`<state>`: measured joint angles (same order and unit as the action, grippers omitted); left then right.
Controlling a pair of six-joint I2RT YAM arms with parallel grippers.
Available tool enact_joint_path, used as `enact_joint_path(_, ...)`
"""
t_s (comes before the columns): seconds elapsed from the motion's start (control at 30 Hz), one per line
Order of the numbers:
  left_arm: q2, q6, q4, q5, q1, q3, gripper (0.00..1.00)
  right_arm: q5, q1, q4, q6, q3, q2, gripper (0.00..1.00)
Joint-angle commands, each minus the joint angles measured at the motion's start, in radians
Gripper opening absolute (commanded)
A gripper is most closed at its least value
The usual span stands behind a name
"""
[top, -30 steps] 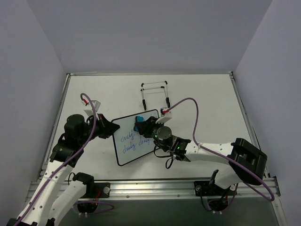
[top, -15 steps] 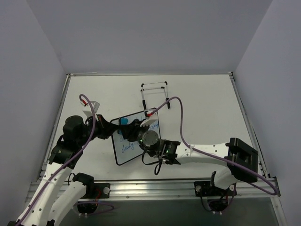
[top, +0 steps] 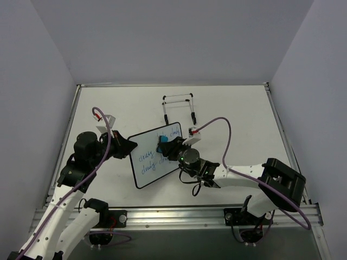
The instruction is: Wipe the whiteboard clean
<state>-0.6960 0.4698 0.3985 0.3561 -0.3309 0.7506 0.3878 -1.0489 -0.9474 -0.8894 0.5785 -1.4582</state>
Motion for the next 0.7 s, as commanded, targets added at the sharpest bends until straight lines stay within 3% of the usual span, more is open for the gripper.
enact_joint_path(0.0,0.003,-0.099,0.016,0.167,-0.053,0.018,0.02,-0.046,0.0,0.185,0.053,0.036,-0.039,0.0)
enact_joint_path(0.3,0.0,-0.099,0.007,0.182,-0.062,0.013,0.02,-0.101,-0.062,0.262,0.184,0.313,-0.051,0.0)
enact_joint_path(0.43,-0.01,-0.102,0.002,0.205,-0.065,0.015,0.02,-0.131,0.03,0.251,0.181,0.256,-0.053,0.0)
enact_joint_path(0.67,-0.03,-0.103,-0.021,0.286,-0.068,0.016,0.02,-0.227,0.176,0.029,0.144,0.063,-0.126,0.0)
